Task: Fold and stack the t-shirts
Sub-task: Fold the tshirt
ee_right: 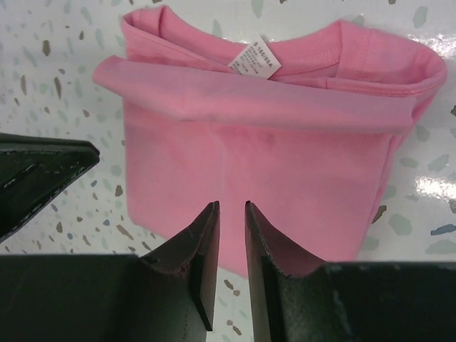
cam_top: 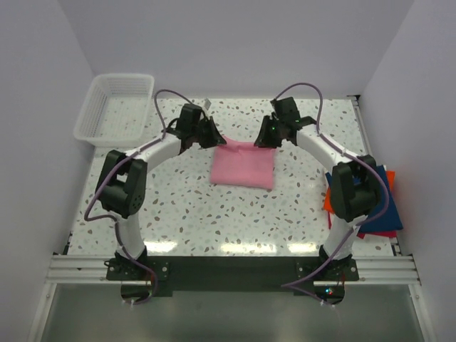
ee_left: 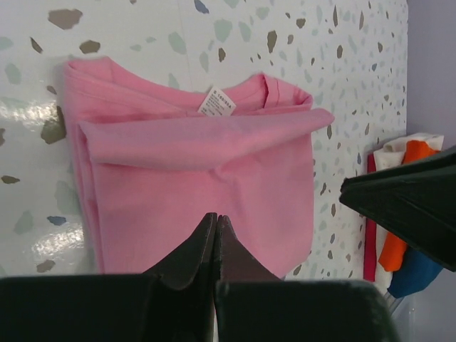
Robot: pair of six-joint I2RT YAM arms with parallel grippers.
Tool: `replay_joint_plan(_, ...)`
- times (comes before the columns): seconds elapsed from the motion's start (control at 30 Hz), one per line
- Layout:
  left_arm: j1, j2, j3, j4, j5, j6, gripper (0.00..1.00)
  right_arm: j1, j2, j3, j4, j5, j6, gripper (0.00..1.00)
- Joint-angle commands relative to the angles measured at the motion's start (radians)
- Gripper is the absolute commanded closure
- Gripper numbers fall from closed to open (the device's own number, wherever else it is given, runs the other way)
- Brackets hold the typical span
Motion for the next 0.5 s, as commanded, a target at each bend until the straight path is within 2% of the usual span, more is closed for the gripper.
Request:
replay_joint_plan(0.0,-0.013,0.053,0.017,-0.01,-0.015,0.021,1.0,-0.016,0.068,0.015,0.029,-0.022,-0.028,0.76)
replay_joint_plan(0.27,-0.009,0.241,0.221,-0.046,-0.003,0.054,1.0,-0.031,0.291,0.233,-0.045,-0.043,-0.071,0.78)
replay_joint_plan(0.3,-0.009,0.263,0.281,-0.062,-0.006,0.059,1.0,-0.049,0.315,0.256,-0.054,-0.048,-0.071,0.79)
replay_joint_plan(0.47,0.03,0.356,0.376,-0.102,-0.026,0.058,1.0,-0.135,0.404,0.316,-0.028,-0.134,-0.012,0.79)
